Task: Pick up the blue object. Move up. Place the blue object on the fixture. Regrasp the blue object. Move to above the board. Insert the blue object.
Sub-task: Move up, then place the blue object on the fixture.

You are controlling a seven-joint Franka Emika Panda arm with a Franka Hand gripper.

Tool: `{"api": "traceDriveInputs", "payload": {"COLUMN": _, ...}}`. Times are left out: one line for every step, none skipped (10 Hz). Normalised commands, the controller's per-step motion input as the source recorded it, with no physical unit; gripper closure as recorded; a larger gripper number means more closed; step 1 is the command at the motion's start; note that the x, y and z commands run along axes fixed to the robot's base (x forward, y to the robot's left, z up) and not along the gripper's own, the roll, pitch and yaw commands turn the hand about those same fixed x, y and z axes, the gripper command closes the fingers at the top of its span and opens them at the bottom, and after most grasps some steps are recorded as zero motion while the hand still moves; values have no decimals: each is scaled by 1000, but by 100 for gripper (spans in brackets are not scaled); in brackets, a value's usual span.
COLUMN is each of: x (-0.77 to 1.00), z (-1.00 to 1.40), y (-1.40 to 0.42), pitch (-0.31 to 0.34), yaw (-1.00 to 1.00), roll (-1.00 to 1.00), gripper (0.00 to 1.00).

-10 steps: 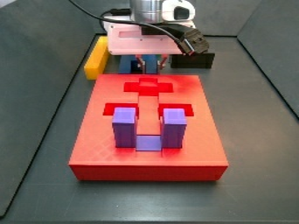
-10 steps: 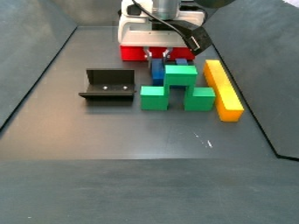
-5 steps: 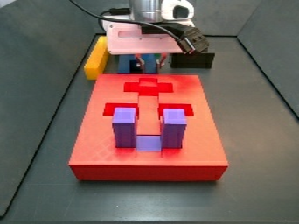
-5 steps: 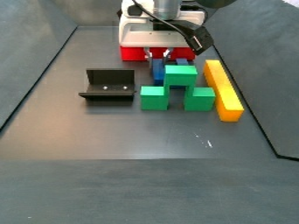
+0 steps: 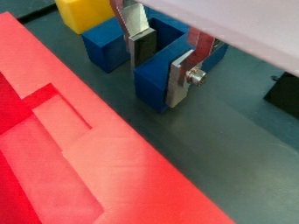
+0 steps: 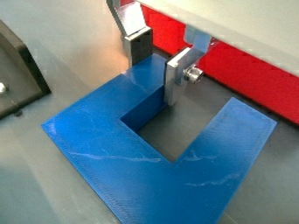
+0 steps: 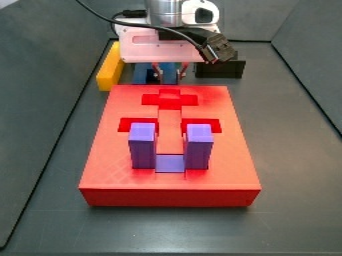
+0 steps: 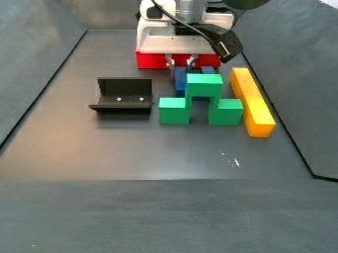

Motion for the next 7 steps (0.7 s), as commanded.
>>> {"api": "traceDriveInputs", "payload": {"x": 6, "z": 833, "y": -25, "pitch": 1, "yaw": 13, "roll": -4, "gripper": 100}}
{"api": "traceDriveInputs", "payload": {"x": -43, "z": 584, "y": -21, "pitch": 53, "yaw": 26, "roll": -18, "gripper": 100}}
{"api": "traceDriveInputs", "payload": {"x": -9, "z": 278, "y": -9, "pitch": 39, "yaw": 20, "roll": -43, "gripper": 100}}
{"api": "traceDriveInputs", "payload": {"x": 0, "z": -260, "y": 0, "pitch": -211, "yaw": 0, "roll": -229, "gripper": 100}}
{"api": "traceDriveInputs", "payload": {"x": 0, "z": 0, "y": 0, "pitch": 0, "yaw": 0, "roll": -11, "gripper": 100}}
{"api": "traceDriveInputs", "payload": {"x": 9, "z": -89, "y": 0, "pitch": 0, "yaw": 0, "roll": -69, "gripper": 100}}
{"api": "traceDriveInputs", "payload": {"x": 51, "z": 23, "y": -17, "pitch": 0, "yaw": 0, "roll": 0, "gripper": 100}}
